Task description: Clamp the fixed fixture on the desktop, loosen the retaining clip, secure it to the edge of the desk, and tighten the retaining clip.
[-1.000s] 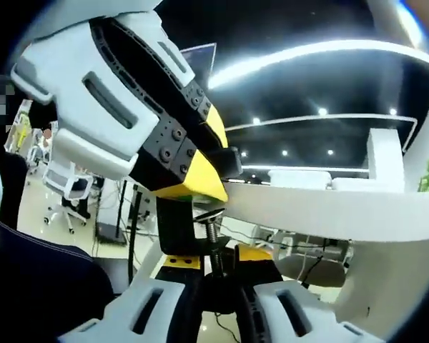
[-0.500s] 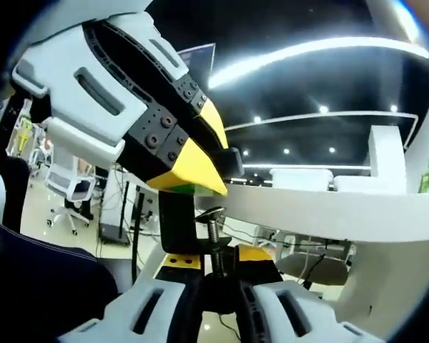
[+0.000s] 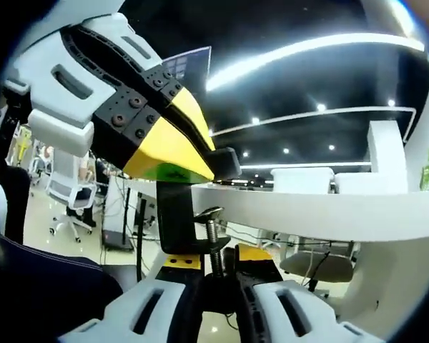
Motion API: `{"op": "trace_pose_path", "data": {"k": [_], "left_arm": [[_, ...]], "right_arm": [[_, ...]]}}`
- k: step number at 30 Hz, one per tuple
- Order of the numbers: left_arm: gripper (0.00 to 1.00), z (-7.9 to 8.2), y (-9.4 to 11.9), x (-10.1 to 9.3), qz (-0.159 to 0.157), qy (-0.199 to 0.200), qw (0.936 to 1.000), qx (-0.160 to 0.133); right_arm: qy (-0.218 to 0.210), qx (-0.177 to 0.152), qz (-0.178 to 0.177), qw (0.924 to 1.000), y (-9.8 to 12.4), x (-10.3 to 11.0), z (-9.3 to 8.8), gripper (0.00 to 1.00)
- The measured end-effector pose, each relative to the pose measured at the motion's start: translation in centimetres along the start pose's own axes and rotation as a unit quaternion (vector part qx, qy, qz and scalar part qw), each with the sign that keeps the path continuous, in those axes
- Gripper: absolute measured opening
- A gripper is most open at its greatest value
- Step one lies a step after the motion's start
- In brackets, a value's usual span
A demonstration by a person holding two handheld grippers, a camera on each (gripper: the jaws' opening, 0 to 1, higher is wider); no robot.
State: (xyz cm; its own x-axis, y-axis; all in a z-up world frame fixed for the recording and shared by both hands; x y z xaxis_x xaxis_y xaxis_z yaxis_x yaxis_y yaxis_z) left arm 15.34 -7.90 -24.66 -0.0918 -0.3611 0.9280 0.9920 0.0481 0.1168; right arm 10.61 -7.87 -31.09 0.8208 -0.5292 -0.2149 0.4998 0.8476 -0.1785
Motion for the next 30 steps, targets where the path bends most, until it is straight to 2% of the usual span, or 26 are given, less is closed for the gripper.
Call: {"op": "trace_pose_path", "data": {"k": [9, 14, 22, 25, 28, 30], "left_arm": [[0.03, 0.3, 1.3, 0.1, 0.009, 0.016, 0.9997, -0.016], [0.03, -0.7, 1.6, 0.1, 0.014, 0.034, 0.9993, -0.008], [0.03, -1.2, 1.9, 0.7, 0.021, 0.046, 0.9985, -0.019], [0.03, -0.9, 2.0, 1.0, 0.020, 0.054, 0.9980, -0.025], [0.03, -0.7, 2.3, 1.0, 0.020, 0.056, 0.9979, -0.027], [0.03, -0.1, 2.4, 1.2, 0.022, 0.063, 0.9966, -0.048]], "right_arm": [[0.006, -0.001, -0.010, 0.9999, -0.2, -0.6, -0.1, 0.10], [-0.017, 0.000, -0.003, 0.9998, -0.3, -0.3, -0.2, 0.10], [-0.026, -0.002, 0.001, 0.9997, -0.5, -0.4, 0.2, 0.10], [-0.055, -0.005, 0.008, 0.9985, -0.3, -0.4, 0.2, 0.10], [-0.057, -0.008, 0.007, 0.9983, -0.3, -0.6, 0.4, 0.10], [-0.058, -0.005, 0.006, 0.9983, -0.3, -0.7, 0.3, 0.10]]}}
Point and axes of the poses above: the point that each gripper's makers call its tool centre point, and the gripper's own axes: y roughly backward along the fingers, x roughly to its left, z roughly out of its top, the point moved 3 cm from there along y, roughly backward along the fingers, and after that the axes turned 8 degrees about z, right-handed, at the moved point
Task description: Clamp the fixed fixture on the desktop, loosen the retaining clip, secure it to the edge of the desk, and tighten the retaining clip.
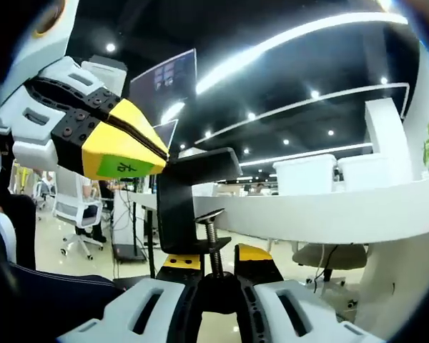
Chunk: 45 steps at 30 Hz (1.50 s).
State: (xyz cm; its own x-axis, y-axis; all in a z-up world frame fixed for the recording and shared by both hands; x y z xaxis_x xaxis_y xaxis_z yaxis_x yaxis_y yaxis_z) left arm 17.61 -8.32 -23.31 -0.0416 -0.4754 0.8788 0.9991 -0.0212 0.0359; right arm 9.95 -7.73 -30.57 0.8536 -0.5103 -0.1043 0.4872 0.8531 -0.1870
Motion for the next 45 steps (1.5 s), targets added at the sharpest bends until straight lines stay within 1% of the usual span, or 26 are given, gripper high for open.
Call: {"op": "trace_pose_path", "data": {"k": [1, 2, 3, 5, 8, 10, 12, 16, 18, 20, 22, 23, 24, 25, 26, 28, 29, 31, 33, 35, 37, 38, 39, 45], "left_arm": [[0.03, 0.3, 0.1, 0.1, 0.003, 0.005, 0.9999, -0.011], [0.03, 0.5, 0.1, 0.1, 0.003, 0.009, 0.9999, -0.013], [0.03, 0.5, 0.1, 0.1, 0.002, 0.009, 0.9999, -0.013], [0.03, 0.4, 0.0, 0.0, 0.002, 0.011, 0.9999, -0.009], [0.03, 0.3, -0.1, 0.1, 0.003, 0.009, 0.9998, -0.016], [0.03, -0.2, -0.4, 0.3, 0.004, 0.013, 0.9999, -0.007], [0.03, -0.3, -0.4, 0.3, 0.002, 0.014, 0.9999, -0.007], [0.03, 0.4, -0.9, -0.2, -0.005, 0.016, 0.9998, -0.014], [0.03, 0.9, -1.1, -0.1, -0.001, 0.011, 0.9998, -0.018], [0.03, 0.9, -1.1, 0.1, -0.001, 0.013, 0.9997, -0.023], [0.03, 1.0, -1.0, 0.1, -0.004, 0.016, 0.9996, -0.023], [0.03, 0.6, -0.5, 0.2, -0.002, 0.019, 0.9995, -0.024], [0.03, 0.8, -0.5, 0.0, -0.004, 0.024, 0.9992, -0.031], [0.03, 1.3, -1.4, 0.1, -0.001, 0.025, 0.9991, -0.034], [0.03, 1.5, -1.6, -0.1, -0.003, 0.024, 0.9991, -0.035], [0.03, 1.3, -1.3, -0.2, 0.000, 0.016, 0.9994, -0.032], [0.03, 0.8, -0.7, -0.3, 0.000, 0.019, 0.9994, -0.030], [0.03, 0.4, -0.6, -0.6, -0.007, 0.031, 0.9991, -0.027], [0.03, 0.5, -1.0, -1.1, -0.010, 0.032, 0.9991, -0.028], [0.03, 0.6, -1.7, -1.7, -0.015, 0.024, 0.9995, -0.018], [0.03, 0.8, -1.9, -1.7, -0.016, 0.028, 0.9994, -0.015], [0.03, 0.9, -1.9, -1.7, -0.018, 0.037, 0.9990, -0.016], [0.03, 1.0, -1.5, -1.7, -0.018, 0.039, 0.9989, -0.017], [0.03, 1.0, -1.4, -2.1, -0.019, 0.062, 0.9974, -0.031]], "right_arm": [[0.002, 0.002, -0.002, 1.0000, 0.0, -0.1, 0.0, 0.10], [-0.002, 0.001, -0.003, 1.0000, 0.0, -0.2, -0.1, 0.10], [-0.011, 0.001, -0.004, 0.9999, 0.0, -0.3, -0.1, 0.10], [-0.013, 0.001, -0.005, 0.9999, 0.0, -0.4, -0.1, 0.10], [-0.017, 0.003, -0.004, 0.9998, 0.0, -0.4, -0.1, 0.10], [-0.031, -0.001, 0.000, 0.9995, 0.1, -0.6, 0.0, 0.10], [-0.049, -0.003, 0.003, 0.9988, 0.1, -0.8, 0.0, 0.11], [-0.048, 0.001, 0.003, 0.9988, 0.2, -1.2, 0.0, 0.11], [-0.060, 0.002, 0.008, 0.9981, 0.2, -1.1, -0.2, 0.11], [-0.058, 0.003, 0.003, 0.9983, 0.3, -1.2, -0.2, 0.11], [-0.042, 0.009, -0.003, 0.9991, 0.5, -1.4, -0.1, 0.11], [-0.040, 0.008, -0.002, 0.9992, 0.5, -1.3, 0.0, 0.11], [-0.040, 0.008, -0.003, 0.9992, 0.4, -1.5, 0.2, 0.11], [-0.039, 0.009, -0.004, 0.9992, 0.4, -1.5, 0.3, 0.11], [-0.037, 0.014, -0.006, 0.9992, 0.4, -1.6, 0.2, 0.11], [-0.042, 0.013, -0.006, 0.9990, 0.4, -1.6, 0.2, 0.11], [-0.043, 0.014, -0.004, 0.9990, 0.4, -1.6, 0.3, 0.11], [-0.054, 0.017, 0.000, 0.9984, 0.6, -1.6, 0.3, 0.11], [-0.063, 0.019, 0.005, 0.9978, 0.5, -1.5, 0.3, 0.11], [-0.079, 0.023, 0.010, 0.9966, 0.4, -1.7, 0.2, 0.11], [-0.089, 0.025, 0.015, 0.9956, 0.5, -1.8, 0.1, 0.11], [-0.089, 0.026, 0.016, 0.9955, 0.6, -1.8, 0.0, 0.11], [-0.087, 0.029, 0.015, 0.9957, 0.7, -1.7, 0.0, 0.11], [-0.078, 0.053, 0.008, 0.9955, 1.3, -1.8, -1.2, 0.11]]}}
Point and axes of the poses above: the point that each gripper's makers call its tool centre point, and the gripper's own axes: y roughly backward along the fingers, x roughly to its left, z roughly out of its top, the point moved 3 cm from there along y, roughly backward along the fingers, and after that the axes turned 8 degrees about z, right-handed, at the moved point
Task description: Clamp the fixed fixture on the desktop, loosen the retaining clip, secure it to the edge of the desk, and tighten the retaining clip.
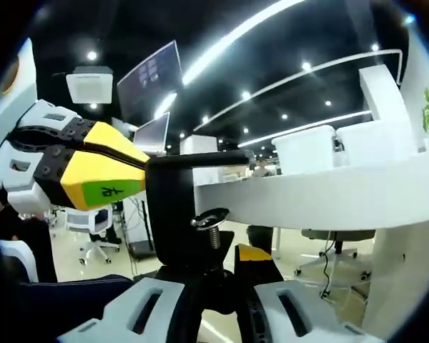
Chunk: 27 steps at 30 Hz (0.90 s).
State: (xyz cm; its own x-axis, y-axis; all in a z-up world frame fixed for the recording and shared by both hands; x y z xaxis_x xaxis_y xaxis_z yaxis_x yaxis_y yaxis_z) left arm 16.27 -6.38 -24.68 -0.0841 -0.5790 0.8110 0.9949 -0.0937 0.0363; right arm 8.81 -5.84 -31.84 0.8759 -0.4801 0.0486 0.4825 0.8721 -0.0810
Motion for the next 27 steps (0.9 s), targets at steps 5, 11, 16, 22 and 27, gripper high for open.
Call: {"op": "trace_pose_path", "data": {"k": [5, 11, 16, 22, 27], "left_arm": [[0.03, 0.1, 0.0, -0.5, 0.000, 0.011, 0.9999, -0.011], [0.03, 0.2, -0.2, -1.1, -0.004, 0.008, 0.9998, -0.019], [0.03, 1.0, -0.6, -1.0, -0.002, 0.008, 0.9994, -0.032], [0.03, 1.7, -1.6, -1.0, -0.003, 0.005, 0.9991, -0.042], [0.03, 2.2, -2.1, -0.6, 0.001, 0.009, 0.9985, -0.055]], "right_arm": [[-0.006, 0.008, -0.007, 0.9999, 0.4, -0.3, -0.6, 0.11], [-0.017, -0.001, -0.020, 0.9997, 0.7, -0.7, -0.6, 0.11], [-0.034, -0.009, -0.031, 0.9989, 0.9, -2.3, -0.5, 0.11], [-0.011, -0.015, -0.049, 0.9986, 0.7, -3.6, -0.2, 0.11], [-0.003, -0.019, -0.056, 0.9983, 0.5, -4.5, 0.1, 0.11]]}}
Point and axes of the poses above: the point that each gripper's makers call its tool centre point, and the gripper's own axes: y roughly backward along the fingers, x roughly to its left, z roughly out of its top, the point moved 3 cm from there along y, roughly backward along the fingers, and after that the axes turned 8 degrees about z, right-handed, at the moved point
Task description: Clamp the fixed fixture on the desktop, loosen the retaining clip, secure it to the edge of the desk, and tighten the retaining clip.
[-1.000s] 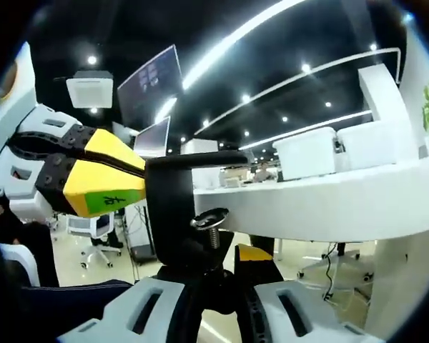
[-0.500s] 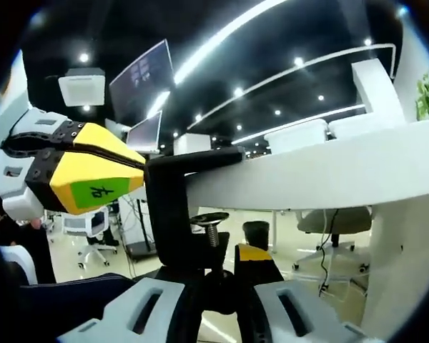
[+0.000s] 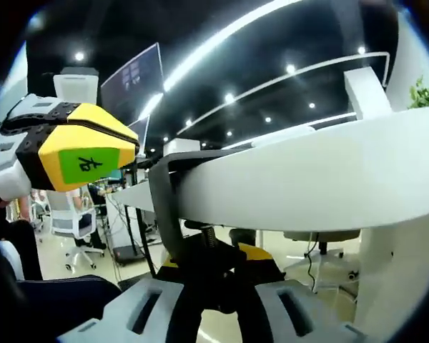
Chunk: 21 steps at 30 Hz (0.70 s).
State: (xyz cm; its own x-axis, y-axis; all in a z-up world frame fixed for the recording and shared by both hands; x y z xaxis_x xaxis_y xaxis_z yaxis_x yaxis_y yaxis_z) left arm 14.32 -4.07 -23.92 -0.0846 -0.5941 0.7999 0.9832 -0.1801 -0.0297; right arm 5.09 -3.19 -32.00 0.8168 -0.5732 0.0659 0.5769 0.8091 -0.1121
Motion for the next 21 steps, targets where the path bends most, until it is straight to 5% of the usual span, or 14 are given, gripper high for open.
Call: {"op": "trace_pose_path", "data": {"k": [7, 10, 13, 15, 16, 18, 21], "left_arm": [[0.03, 1.0, -1.0, 0.1, -0.010, 0.022, 0.9996, -0.016], [0.03, 1.6, -2.0, 0.0, -0.031, 0.081, 0.9958, -0.028], [0.03, 1.6, -4.9, 0.1, -0.068, 0.184, 0.9802, -0.024], [0.01, 0.5, -6.4, -0.4, -0.096, 0.239, 0.9662, 0.010], [0.01, 0.8, -6.9, -0.1, -0.107, 0.288, 0.9515, -0.006], [0.01, 0.3, -7.3, -0.1, -0.134, 0.333, 0.9332, 0.023], [0.01, 0.2, -7.5, 0.0, -0.146, 0.336, 0.9304, 0.010]], "right_arm": [[0.011, -0.003, -0.008, 0.9999, 0.1, -0.6, 0.2, 0.12], [0.013, -0.003, -0.006, 0.9999, 0.1, -0.5, 0.2, 0.12], [0.020, -0.002, -0.005, 0.9998, 0.0, -0.5, 0.2, 0.12], [0.025, 0.000, -0.002, 0.9997, -0.1, -0.4, 0.3, 0.12], [0.029, 0.000, -0.002, 0.9996, -0.1, -0.4, 0.3, 0.12], [0.030, 0.001, 0.000, 0.9995, 0.1, -0.3, 0.2, 0.13], [0.019, -0.002, 0.002, 0.9998, 0.2, -0.1, 0.1, 0.13]]}}
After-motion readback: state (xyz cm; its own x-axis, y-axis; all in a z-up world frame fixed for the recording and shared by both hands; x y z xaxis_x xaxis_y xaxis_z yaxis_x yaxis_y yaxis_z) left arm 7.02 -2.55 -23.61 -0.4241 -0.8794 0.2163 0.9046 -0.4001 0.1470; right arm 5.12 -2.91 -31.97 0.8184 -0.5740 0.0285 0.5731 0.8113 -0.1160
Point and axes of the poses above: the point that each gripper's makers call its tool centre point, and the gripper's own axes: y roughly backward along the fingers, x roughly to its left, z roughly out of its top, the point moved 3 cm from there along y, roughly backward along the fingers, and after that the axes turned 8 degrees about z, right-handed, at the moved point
